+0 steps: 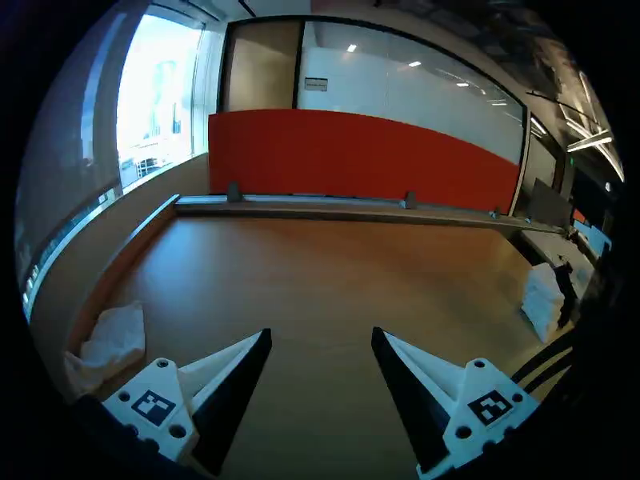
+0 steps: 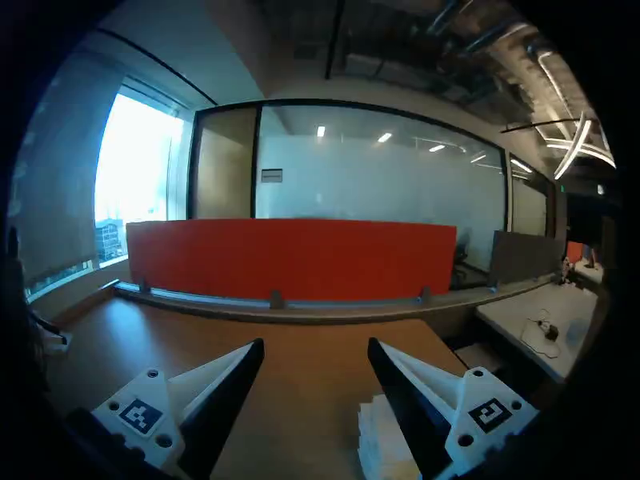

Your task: Fold towel

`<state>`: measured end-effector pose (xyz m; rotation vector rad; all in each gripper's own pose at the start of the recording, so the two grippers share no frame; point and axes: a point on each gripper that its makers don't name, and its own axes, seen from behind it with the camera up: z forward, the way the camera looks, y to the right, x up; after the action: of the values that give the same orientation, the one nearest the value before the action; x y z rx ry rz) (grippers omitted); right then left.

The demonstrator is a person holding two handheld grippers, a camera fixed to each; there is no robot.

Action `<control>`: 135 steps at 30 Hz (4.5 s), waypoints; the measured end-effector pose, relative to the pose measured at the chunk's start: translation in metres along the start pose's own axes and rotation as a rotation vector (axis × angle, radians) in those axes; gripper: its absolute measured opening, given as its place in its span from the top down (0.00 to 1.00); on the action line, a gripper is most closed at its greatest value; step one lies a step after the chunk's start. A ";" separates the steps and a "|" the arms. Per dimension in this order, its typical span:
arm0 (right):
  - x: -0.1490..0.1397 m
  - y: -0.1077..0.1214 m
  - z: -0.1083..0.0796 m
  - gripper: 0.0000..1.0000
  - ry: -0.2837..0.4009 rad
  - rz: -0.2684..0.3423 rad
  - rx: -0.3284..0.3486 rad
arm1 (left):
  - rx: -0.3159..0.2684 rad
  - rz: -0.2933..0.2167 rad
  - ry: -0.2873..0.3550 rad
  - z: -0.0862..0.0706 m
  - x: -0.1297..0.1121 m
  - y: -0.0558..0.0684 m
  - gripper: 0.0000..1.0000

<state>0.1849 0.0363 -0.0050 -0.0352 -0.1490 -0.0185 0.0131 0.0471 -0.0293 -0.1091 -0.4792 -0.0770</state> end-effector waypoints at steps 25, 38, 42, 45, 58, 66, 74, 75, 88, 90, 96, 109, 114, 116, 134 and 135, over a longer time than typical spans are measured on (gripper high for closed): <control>0.003 -0.039 -0.001 0.00 0.064 -0.021 0.008 | 0.062 0.020 0.300 -0.004 0.062 -0.025 0.08; -0.018 -0.056 -0.010 0.00 0.064 -0.078 0.029 | 0.086 -0.007 0.367 0.017 0.021 -0.047 0.08; -0.023 -0.059 -0.013 0.00 0.065 -0.081 0.038 | 0.098 -0.003 0.400 0.022 0.014 -0.052 0.08; -0.029 -0.059 -0.013 0.00 0.061 -0.073 0.038 | 0.101 0.013 0.415 0.025 0.008 -0.052 0.08; -0.041 -0.057 -0.011 0.00 0.055 -0.061 0.026 | 0.116 0.009 0.457 0.038 -0.021 -0.060 0.08; -0.040 -0.061 -0.009 0.00 0.067 -0.088 0.028 | 0.117 0.002 0.475 0.047 -0.029 -0.061 0.08; -0.047 -0.070 -0.007 0.00 0.063 -0.093 0.041 | 0.109 0.004 0.488 0.052 -0.031 -0.055 0.08; -0.048 -0.071 -0.006 0.00 0.063 -0.093 0.042 | 0.109 0.004 0.489 0.052 -0.032 -0.055 0.08; -0.052 -0.071 -0.004 0.00 0.067 -0.106 0.039 | 0.112 0.000 0.501 0.061 -0.039 -0.057 0.07; -0.052 -0.069 -0.005 0.00 0.071 -0.106 0.036 | 0.113 0.007 0.511 0.061 -0.038 -0.056 0.08; -0.056 -0.064 -0.004 0.00 0.074 -0.107 0.029 | 0.122 0.037 0.516 0.062 -0.039 -0.053 0.08; -0.063 -0.054 -0.001 0.00 0.078 -0.086 0.026 | 0.113 0.053 0.515 0.061 -0.039 -0.049 0.08; -0.062 -0.051 -0.001 0.00 0.082 -0.084 0.026 | 0.102 0.057 0.515 0.061 -0.040 -0.048 0.08; -0.061 -0.050 0.000 0.00 0.084 -0.086 0.023 | 0.099 0.058 0.515 0.060 -0.040 -0.048 0.08; -0.109 -0.038 0.014 0.00 0.096 -0.123 0.017 | 0.106 0.055 0.515 0.059 -0.040 -0.051 0.08; -0.115 -0.037 0.015 0.00 0.095 -0.119 0.015 | 0.106 0.055 0.515 0.059 -0.040 -0.051 0.08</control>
<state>0.0682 0.0020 -0.0058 -0.0106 -0.0562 -0.1378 -0.0546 0.0055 0.0083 0.0036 0.0347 -0.0231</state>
